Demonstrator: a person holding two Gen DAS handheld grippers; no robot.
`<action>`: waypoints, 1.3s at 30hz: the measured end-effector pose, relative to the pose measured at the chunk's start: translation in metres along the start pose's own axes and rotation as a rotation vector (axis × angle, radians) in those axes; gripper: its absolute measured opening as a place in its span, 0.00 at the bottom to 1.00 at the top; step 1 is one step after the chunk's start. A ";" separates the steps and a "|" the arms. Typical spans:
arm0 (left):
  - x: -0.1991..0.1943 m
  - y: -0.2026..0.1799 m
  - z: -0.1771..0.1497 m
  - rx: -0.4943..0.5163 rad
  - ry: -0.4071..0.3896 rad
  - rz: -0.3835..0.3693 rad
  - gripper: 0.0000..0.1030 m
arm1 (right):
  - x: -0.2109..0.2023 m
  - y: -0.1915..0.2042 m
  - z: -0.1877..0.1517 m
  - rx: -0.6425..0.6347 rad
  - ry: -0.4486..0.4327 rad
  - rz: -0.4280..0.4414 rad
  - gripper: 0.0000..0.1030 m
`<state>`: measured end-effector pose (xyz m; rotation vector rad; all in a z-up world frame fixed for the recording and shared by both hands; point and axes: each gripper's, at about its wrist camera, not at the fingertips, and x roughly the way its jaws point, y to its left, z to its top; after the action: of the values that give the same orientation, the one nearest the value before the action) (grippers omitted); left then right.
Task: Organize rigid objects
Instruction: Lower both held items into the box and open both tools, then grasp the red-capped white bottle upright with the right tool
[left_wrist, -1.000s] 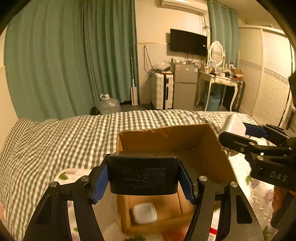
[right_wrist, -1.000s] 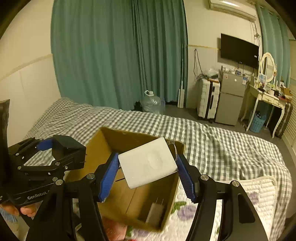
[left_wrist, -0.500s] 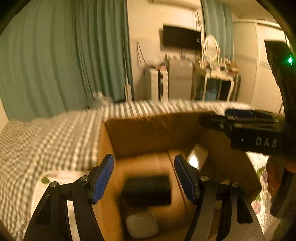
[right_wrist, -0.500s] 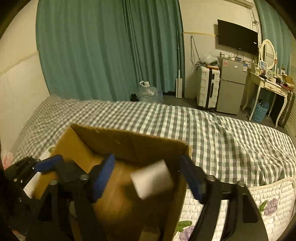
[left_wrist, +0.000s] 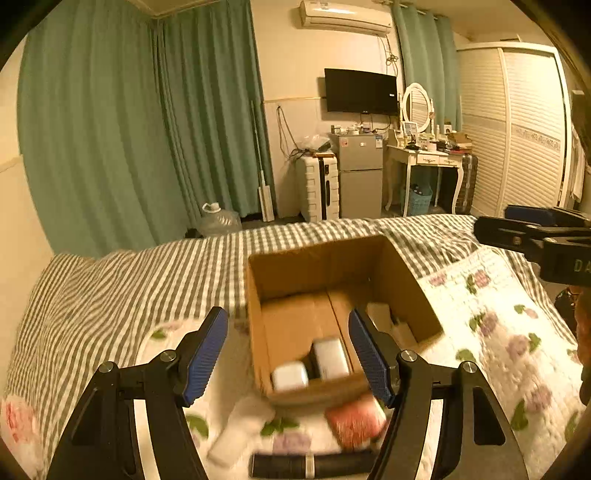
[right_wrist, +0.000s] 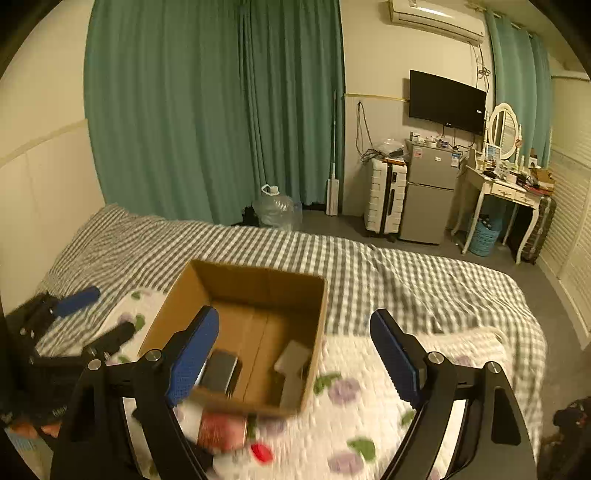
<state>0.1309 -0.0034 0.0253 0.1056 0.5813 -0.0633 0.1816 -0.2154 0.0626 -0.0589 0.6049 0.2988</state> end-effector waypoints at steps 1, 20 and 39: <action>-0.004 0.001 -0.006 -0.005 0.005 -0.004 0.69 | -0.009 0.003 -0.006 -0.001 0.002 -0.006 0.82; 0.062 0.011 -0.128 -0.070 0.238 0.062 0.69 | 0.084 0.043 -0.150 0.062 0.337 0.014 0.82; 0.075 0.004 -0.141 -0.071 0.301 0.063 0.69 | 0.101 0.046 -0.189 0.087 0.353 0.088 0.53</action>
<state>0.1171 0.0145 -0.1328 0.0650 0.8791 0.0351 0.1429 -0.1718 -0.1488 -0.0009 0.9724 0.3505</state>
